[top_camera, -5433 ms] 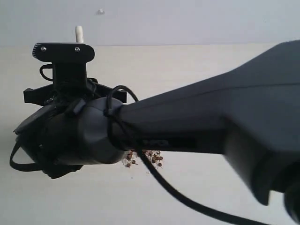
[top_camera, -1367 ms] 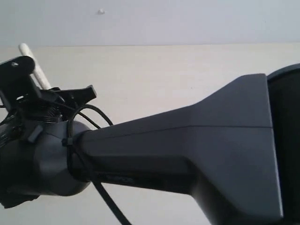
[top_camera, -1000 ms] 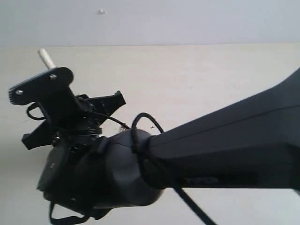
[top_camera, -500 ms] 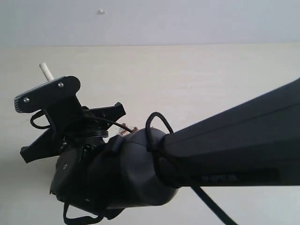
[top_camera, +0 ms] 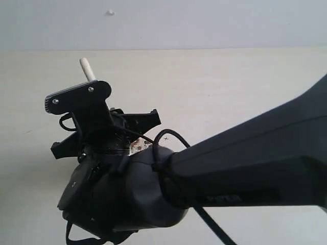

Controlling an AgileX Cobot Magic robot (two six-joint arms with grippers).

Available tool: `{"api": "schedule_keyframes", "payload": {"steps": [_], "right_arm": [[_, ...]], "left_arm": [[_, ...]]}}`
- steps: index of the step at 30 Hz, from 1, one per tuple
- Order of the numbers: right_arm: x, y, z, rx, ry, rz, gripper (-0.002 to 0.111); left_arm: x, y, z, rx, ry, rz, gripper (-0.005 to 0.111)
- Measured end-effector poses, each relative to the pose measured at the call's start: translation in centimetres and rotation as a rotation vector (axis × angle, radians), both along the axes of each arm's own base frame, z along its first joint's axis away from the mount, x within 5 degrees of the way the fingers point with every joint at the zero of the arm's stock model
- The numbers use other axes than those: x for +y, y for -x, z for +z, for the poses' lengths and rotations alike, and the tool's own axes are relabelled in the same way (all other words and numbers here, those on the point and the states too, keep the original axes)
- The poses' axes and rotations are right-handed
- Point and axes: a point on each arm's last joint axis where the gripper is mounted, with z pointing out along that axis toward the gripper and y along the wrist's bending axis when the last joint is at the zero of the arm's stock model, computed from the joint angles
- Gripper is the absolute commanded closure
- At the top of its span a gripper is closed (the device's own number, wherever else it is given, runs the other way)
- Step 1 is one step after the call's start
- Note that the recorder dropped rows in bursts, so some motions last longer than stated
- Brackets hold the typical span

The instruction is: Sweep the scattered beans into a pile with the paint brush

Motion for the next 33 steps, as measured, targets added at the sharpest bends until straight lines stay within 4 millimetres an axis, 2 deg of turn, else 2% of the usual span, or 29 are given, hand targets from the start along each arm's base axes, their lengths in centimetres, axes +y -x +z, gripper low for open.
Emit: {"api": "schedule_keyframes", "payload": {"steps": [5,8,13,17,20,27,33], "right_arm": [[0.1,0.1,0.1,0.009,-0.005,0.007,0.108],[0.7,1.1,1.1,0.002,-0.018,0.066,0.108],[1.8,3.8,5.0,-0.052,-0.007,0.239,0.108],[1.2,5.9,9.0,-0.131,0.051,0.347,0.108],[-1.1,6.6,11.4,-0.173,0.095,0.384,0.108],[-9.3,8.3,13.0,-0.209,0.21,0.464,0.108],[-15.5,10.5,15.5,-0.278,0.189,0.747,0.108]], "left_arm": [[0.0,0.0,0.0,0.0,0.0,0.0,0.107],[0.0,0.0,0.0,0.0,0.0,0.0,0.107],[0.0,0.0,0.0,0.0,0.0,0.0,0.107],[0.0,0.0,0.0,0.0,0.0,0.0,0.107],[0.0,0.0,0.0,0.0,0.0,0.0,0.107],[0.0,0.0,0.0,0.0,0.0,0.0,0.107],[0.0,0.0,0.0,0.0,0.0,0.0,0.107]]}}
